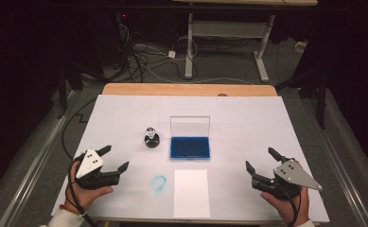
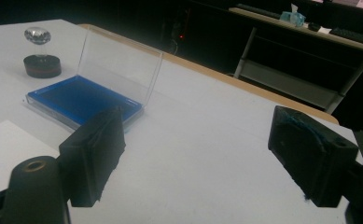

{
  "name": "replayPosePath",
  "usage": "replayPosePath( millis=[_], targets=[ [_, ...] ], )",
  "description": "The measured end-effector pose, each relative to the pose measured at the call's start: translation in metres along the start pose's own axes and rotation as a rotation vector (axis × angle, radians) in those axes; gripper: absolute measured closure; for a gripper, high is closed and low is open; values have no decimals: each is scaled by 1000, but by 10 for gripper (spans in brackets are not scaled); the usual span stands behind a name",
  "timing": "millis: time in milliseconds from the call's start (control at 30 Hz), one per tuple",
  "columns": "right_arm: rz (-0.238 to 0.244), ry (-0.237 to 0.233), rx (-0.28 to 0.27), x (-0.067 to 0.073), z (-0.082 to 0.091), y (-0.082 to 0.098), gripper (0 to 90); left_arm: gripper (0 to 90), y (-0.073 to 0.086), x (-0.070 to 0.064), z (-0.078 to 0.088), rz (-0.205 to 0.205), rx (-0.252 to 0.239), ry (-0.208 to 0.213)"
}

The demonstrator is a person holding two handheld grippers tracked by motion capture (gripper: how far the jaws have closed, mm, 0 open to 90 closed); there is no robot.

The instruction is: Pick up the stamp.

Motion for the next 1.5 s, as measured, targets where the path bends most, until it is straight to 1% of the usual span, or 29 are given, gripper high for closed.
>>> replayPosePath(
  millis=[167, 200, 233, 267, 300, 333, 400, 500, 533, 600, 633, 667, 700, 767, 800, 833, 867, 900, 933, 967, 1000, 1067, 1100, 1167, 1200, 1233, 1333, 1433, 1500],
  targets=[
    [-6, -15, -1, 1, 0, 0, 194, 182, 2, -1, -2, -15, 18, -4],
    [2, -10, -3, 1, 0, -1, 195, 182, 4, 1, -1, -4, 20, -2],
    [-7, -1, -7, 0, -1, -1, 202, 182, 4, 1, -1, -4, 20, -2],
    [-14, -7, -8, 0, -1, -1, 204, 183, 5, 3, -1, 9, 19, 0],
    [-15, -15, -2, 1, -2, -1, 203, 184, 5, 3, -1, 9, 19, 0],
    [-7, -15, 6, 1, -4, 0, 204, 200, 8, 3, -1, 9, 39, 16],
    [-3, -21, 9, 2, -5, 1, 206, 224, 13, 3, -4, 14, 73, 12],
    [-7, -19, -15, 2, -5, -3, 216, 212, 14, 1, -6, 26, 91, 22],
    [5, -21, -13, 3, -6, -3, 216, 212, 14, 0, -8, 41, 104, 29],
    [0, -25, -5, 3, -7, -1, 215, 206, 13, 1, -8, 41, 105, 29],
    [1, -29, -3, 2, -8, 0, 214, 204, 9, 4, -10, 39, 117, 32],
    [1, -29, -3, 2, -8, 0, 214, 204, 9, 4, -10, 39, 117, 32],
    [-1, -33, 7, 2, -9, 1, 214, 204, 4, 7, -12, 47, 123, 39],
    [12, -37, 10, 1, -10, 2, 213, 200, 1, 9, -12, 50, 123, 41],
    [4, -37, 17, 2, -10, 3, 213, 198, -7, 12, -11, 53, 127, 51],
    [12, -42, 19, 2, -11, 4, 213, 198, -7, 12, -11, 53, 127, 51],
    [8, -43, 27, 3, -12, 5, 213, 194, -11, 13, -11, 55, 133, 59],
    [17, -47, 28, 3, -12, 6, 214, 191, -19, 17, -12, 51, 136, 70],
    [11, -48, 32, 4, -12, 6, 214, 191, -24, 19, -15, 56, 151, 78],
    [13, -50, 39, 5, -13, 7, 214, 186, -24, 19, -15, 56, 151, 78],
    [16, -53, 42, 6, -13, 8, 214, 181, -28, 22, -17, 56, 161, 77],
    [18, -55, 45, 7, -13, 8, 214, 181, -36, 25, -24, 67, 179, 97],
    [21, -58, 47, 8, -14, 9, 215, 181, -40, 27, -29, 61, 189, 94],
    [35, -63, 59, 10, -15, 12, 215, 181, -44, 31, -39, 57, 239, 102],
    [37, -67, 62, 10, -16, 13, 215, 181, -48, 35, -51, 45, 284, 103],
    [37, -67, 62, 10, -16, 13, 215, 181, -48, 35, -51, 45, 284, 103],
    [35, -70, 71, 10, -17, 15, 215, 181, -52, 40, -66, 30, 340, 114],
    [38, -74, 76, 10, -17, 17, 216, 181, -57, 40, -80, 33, 369, 148],
    [38, -73, 81, 9, -18, 18, 216, 184, -58, 42, -89, 30, 399, 163]
  ],
)
Point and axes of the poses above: each handheld gripper's, and its own axes: z roughly backward along the jaws, y roughly out of its underside, x roughly to its left, the point moved 10 cm from there along -z, roughly forward along the jaws, and after that the axes turned 7 degrees about y, right-handed, at the moved point
